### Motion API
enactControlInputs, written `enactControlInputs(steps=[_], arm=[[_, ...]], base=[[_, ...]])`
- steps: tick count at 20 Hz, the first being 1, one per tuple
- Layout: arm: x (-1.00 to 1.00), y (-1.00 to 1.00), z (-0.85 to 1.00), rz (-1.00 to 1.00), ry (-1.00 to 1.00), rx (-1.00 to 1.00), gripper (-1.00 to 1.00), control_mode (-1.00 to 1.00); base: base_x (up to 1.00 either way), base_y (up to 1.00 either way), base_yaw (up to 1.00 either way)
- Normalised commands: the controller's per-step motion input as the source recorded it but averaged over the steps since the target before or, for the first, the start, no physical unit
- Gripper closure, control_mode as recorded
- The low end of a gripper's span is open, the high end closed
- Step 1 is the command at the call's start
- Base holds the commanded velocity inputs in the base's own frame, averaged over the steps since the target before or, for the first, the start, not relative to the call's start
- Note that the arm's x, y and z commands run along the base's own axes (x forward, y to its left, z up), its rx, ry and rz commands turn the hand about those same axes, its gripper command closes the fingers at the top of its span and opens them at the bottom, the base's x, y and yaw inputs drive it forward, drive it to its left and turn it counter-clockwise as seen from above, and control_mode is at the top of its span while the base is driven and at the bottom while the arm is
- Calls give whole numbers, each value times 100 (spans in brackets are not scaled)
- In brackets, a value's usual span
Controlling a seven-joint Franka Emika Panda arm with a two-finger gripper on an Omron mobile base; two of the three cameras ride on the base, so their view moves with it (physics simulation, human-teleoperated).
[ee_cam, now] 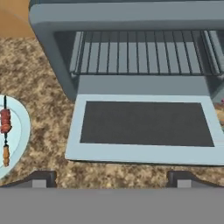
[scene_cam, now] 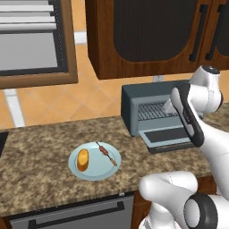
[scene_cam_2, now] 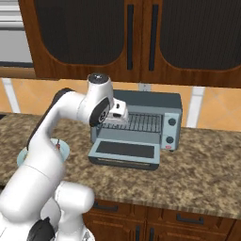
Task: Pick up the kebab skewer and baguette bread, and place them inside the toaster oven. Close the toaster oven door and start by setting the timer.
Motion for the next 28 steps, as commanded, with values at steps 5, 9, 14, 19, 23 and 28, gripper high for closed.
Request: enactControlInputs(steps=[5,9,14,19,23,28], arm=[[32,-63,-17,0,-33,1,-100,-100],[39,-18,-41,0,-34,0,-100,-100],[36,-19,-17,0,-20,3,-100,-100],[34,-6,-1,0,-6,1,-100,-100],[21,-4,0,0,-1,0,-100,-100],[24,0,0,-2,0,0,-100,-100]], base=[[0,0,0],[0,0,0],[0,0,0],[0,0,0],[0,0,0],[0,0,0]])
